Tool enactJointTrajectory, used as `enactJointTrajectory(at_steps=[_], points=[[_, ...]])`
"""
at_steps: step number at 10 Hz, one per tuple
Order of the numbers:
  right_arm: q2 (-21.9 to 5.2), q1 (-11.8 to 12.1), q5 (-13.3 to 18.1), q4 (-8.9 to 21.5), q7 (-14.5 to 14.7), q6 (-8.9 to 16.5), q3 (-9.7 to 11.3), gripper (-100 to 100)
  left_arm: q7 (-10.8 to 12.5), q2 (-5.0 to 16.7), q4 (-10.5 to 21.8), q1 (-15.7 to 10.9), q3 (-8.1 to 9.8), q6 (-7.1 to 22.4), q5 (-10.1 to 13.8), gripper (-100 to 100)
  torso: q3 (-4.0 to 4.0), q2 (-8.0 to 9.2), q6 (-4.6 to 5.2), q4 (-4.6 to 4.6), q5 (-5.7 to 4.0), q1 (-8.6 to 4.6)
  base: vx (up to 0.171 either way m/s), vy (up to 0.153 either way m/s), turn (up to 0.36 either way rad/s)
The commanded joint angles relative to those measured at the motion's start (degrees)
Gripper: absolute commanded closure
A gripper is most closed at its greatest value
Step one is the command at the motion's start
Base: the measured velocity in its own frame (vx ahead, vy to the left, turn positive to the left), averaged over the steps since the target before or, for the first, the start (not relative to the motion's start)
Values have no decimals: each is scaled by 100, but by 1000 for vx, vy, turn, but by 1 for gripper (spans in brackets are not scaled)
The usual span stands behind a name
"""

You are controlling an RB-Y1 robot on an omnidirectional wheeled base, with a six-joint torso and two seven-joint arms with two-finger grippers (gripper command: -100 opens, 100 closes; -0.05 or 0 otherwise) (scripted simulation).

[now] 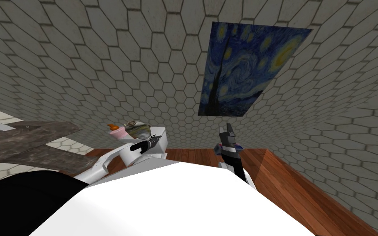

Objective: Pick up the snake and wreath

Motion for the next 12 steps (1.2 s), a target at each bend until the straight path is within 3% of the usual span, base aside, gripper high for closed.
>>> enactJointTrajectory(at_steps=[1, 4, 6, 7, 8, 10, 11, 12], points=[[0, 0, 0, 0, 0, 0, 0, 0, 78, 145, 49, -58, -26, 250, 68, -100, 0, 0, 0, 0, 0, 0, 0, 99, -151], [0, 0, 0, 0, 0, 0, 0, 0, 199, 420, 130, -118, -40, 589, 217, -100, 2, 3, -2, 1, 3, 8, -13, 103, -111], [0, 1, 0, 0, 0, 0, 0, 0, 197, 427, 122, -84, -25, 555, 215, -100, 1, 2, -3, 1, 2, 1, -7, 56, -36], [0, 1, 0, 0, 0, 0, 0, 0, 204, 430, 122, -86, -26, 577, 215, 0, 0, 0, -4, 0, -2, -16, -1, 7, 0], [1, 1, 0, 0, 0, 0, 0, 0, 152, 336, 287, -127, -53, 492, 179, -100, 0, -1, -3, 0, -5, -27, 12, 1, -46], [1, 1, 0, 0, 0, 0, 1, 0, 88, 218, 493, -179, -87, 388, 132, -100, -5, -9, -2, -2, -6, -33, 23, -5, -70], [1, 1, 0, 0, 0, 0, 0, 0, 117, 249, 409, -151, -71, 436, 136, -100, -6, -11, -2, -2, -7, -35, 10, -2, -9], [1, 1, 0, 0, 0, 0, 0, 0, 110, 245, 421, -154, -73, 425, 135, 100, -4, -7, -4, -2, -7, -34, 0, 0, 0]])
